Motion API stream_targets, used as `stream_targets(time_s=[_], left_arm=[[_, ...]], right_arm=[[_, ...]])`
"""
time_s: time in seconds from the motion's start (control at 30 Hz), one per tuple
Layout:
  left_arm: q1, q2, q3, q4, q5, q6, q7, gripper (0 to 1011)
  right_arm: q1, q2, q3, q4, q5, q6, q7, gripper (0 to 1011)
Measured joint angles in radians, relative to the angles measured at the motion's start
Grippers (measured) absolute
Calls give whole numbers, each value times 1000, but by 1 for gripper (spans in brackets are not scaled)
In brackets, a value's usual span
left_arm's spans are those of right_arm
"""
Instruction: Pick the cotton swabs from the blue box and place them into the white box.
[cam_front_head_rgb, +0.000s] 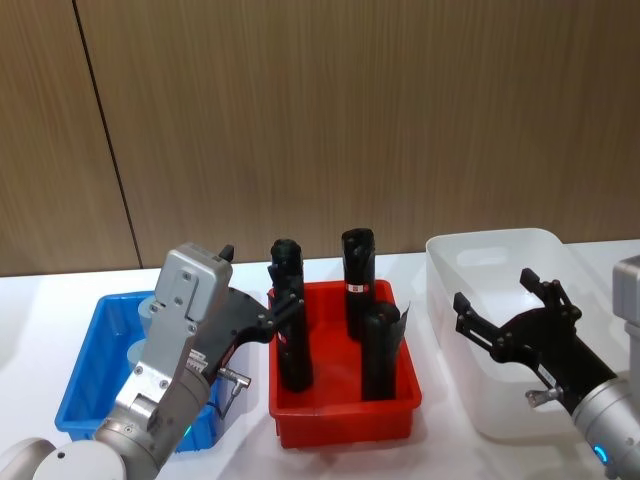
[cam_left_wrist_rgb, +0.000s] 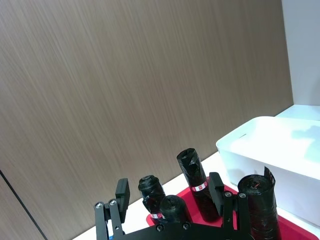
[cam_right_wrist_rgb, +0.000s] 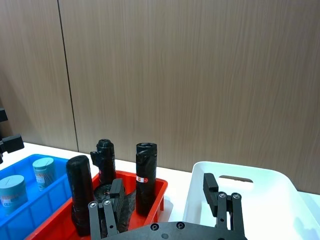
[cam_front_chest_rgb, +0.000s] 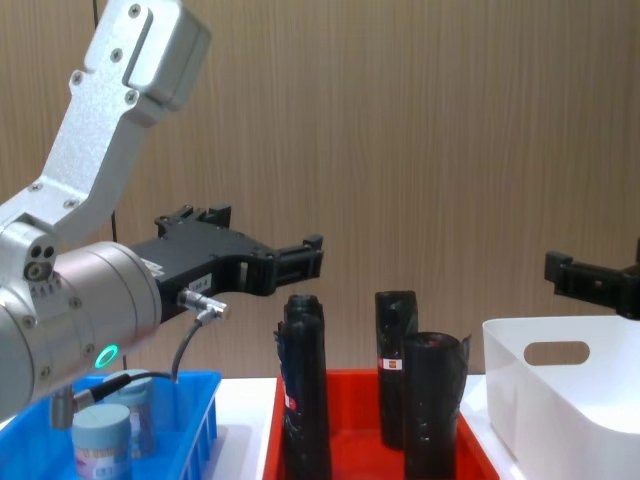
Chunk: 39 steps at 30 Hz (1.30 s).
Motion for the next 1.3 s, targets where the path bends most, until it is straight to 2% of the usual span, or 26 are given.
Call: stream_targets(time_s=[0.83, 1.1, 1.3], left_arm=[[0, 0, -1, 1, 0, 0, -2, 1004], [-8, 8, -13, 21, -7, -4, -34, 1004], [-12, 17, -30, 45, -35, -12, -59, 1004]], right_arm=[[0, 0, 0, 0, 0, 0, 0, 1002], [0, 0, 0, 0, 0, 0, 0, 1002], [0, 0, 0, 0, 0, 0, 0, 1002]])
